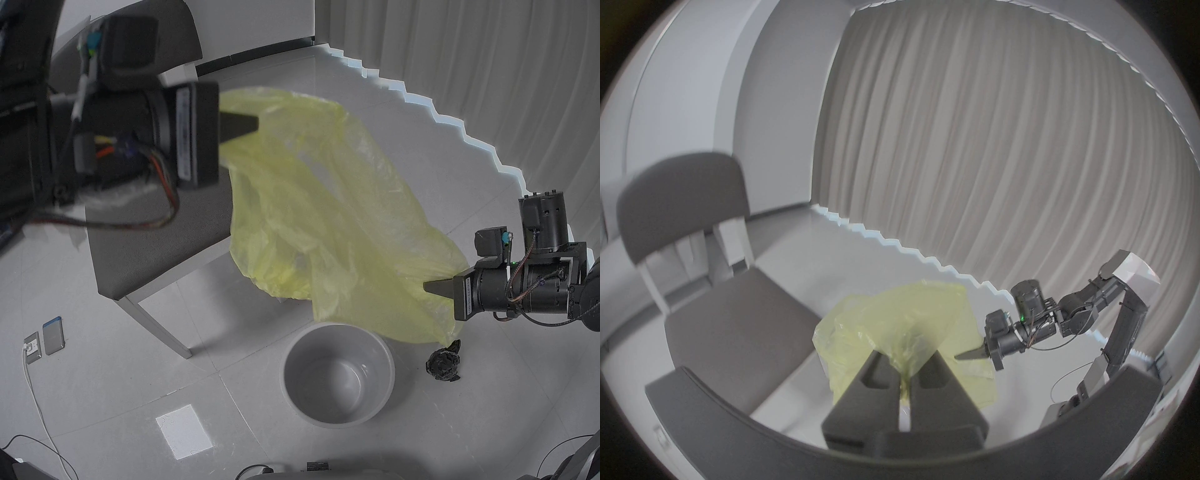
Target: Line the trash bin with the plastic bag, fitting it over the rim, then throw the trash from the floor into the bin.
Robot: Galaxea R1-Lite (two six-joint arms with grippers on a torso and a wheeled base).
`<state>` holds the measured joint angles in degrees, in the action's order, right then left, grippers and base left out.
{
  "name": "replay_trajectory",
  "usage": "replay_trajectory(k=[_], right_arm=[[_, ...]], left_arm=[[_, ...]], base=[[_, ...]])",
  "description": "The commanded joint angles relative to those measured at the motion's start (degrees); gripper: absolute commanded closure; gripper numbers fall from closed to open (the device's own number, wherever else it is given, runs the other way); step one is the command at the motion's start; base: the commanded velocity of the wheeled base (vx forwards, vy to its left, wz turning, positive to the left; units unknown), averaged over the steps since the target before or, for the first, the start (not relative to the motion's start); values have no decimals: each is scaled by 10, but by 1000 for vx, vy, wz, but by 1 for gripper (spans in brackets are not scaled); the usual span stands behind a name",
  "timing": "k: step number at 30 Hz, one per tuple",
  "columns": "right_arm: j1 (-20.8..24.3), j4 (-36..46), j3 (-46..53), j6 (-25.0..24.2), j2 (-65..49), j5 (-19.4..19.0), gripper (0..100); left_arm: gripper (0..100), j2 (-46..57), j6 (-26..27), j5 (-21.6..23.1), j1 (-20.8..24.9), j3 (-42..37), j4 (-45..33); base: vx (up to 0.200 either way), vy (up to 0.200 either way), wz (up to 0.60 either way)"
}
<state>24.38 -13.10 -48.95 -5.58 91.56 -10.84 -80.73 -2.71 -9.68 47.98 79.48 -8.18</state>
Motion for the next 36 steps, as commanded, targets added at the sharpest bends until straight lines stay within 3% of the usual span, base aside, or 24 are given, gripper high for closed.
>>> replay_trajectory(k=[1,7,11,24,36], right_arm=[[-11,11,24,1,-2,18,100],[-7,62,26,7,0,20,100],[-11,112,46,47,0,40,100],[-11,107,84,70,37,41,100],[-10,-58,105,70,188,35,100]], left_arm=[[100,10,-102,-21,0,-137,24],[100,0,-146,-21,-3,-278,137],[100,-39,-181,-20,-2,-381,251],[100,-130,-261,-17,20,-461,388],[100,-274,-262,-9,2,-516,579]], base=[[0,0,0],[0,0,0],[0,0,0],[0,0,0],[0,0,0]])
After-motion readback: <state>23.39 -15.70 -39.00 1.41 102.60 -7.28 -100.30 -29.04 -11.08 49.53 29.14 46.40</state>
